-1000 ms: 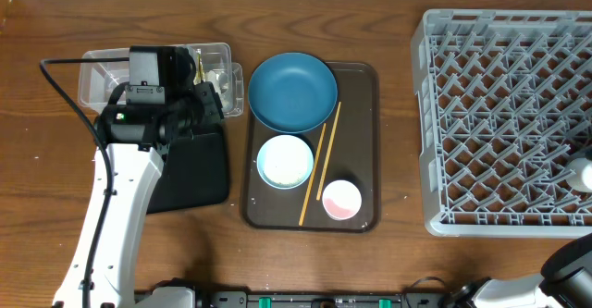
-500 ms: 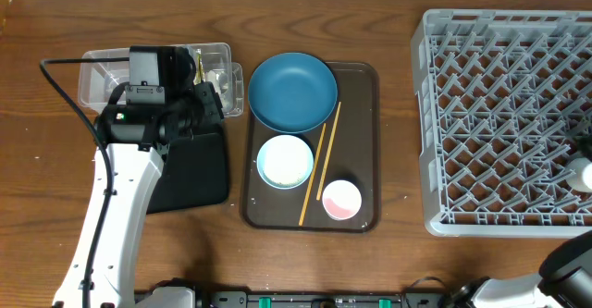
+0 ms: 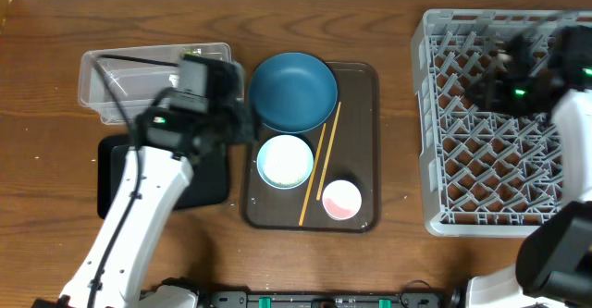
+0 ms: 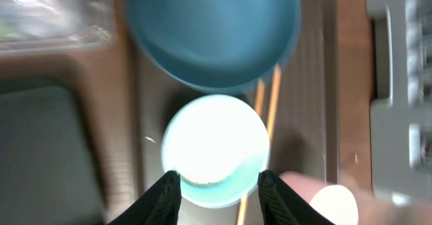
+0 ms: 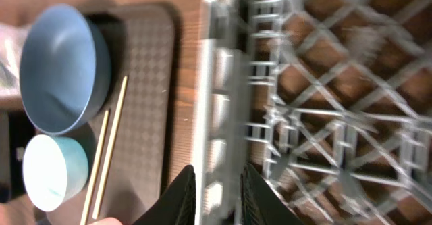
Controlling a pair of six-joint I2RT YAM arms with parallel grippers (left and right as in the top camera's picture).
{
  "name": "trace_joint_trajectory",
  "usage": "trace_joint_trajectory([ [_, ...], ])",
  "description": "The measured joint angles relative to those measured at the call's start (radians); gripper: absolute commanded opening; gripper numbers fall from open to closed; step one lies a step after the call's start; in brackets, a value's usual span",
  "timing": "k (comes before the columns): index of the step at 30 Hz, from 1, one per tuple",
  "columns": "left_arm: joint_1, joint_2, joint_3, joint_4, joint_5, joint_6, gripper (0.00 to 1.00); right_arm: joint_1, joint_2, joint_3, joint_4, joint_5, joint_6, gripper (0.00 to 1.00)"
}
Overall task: Sort waste into correct bins and load items into the dishwasher rack
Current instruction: 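Reach the left gripper to the pink-rimmed cup and grasp it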
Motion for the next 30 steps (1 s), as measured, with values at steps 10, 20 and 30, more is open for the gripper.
trace_joint_trajectory([
  [10,-0.226,0.163,-0.012,-0.088,0.000,0.000,0.49,0.179,0.000,-0.001,0.056,0.249,0.134,0.99],
  [20,-0.374,0.266,-0.019,-0.068,0.012,0.001,0.64,0.193,0.000,-0.001,0.096,0.114,0.110,0.94],
  [30,-0.433,0.323,-0.020,-0.041,0.016,-0.002,0.56,0.193,0.000,-0.001,0.088,0.089,0.107,0.89],
])
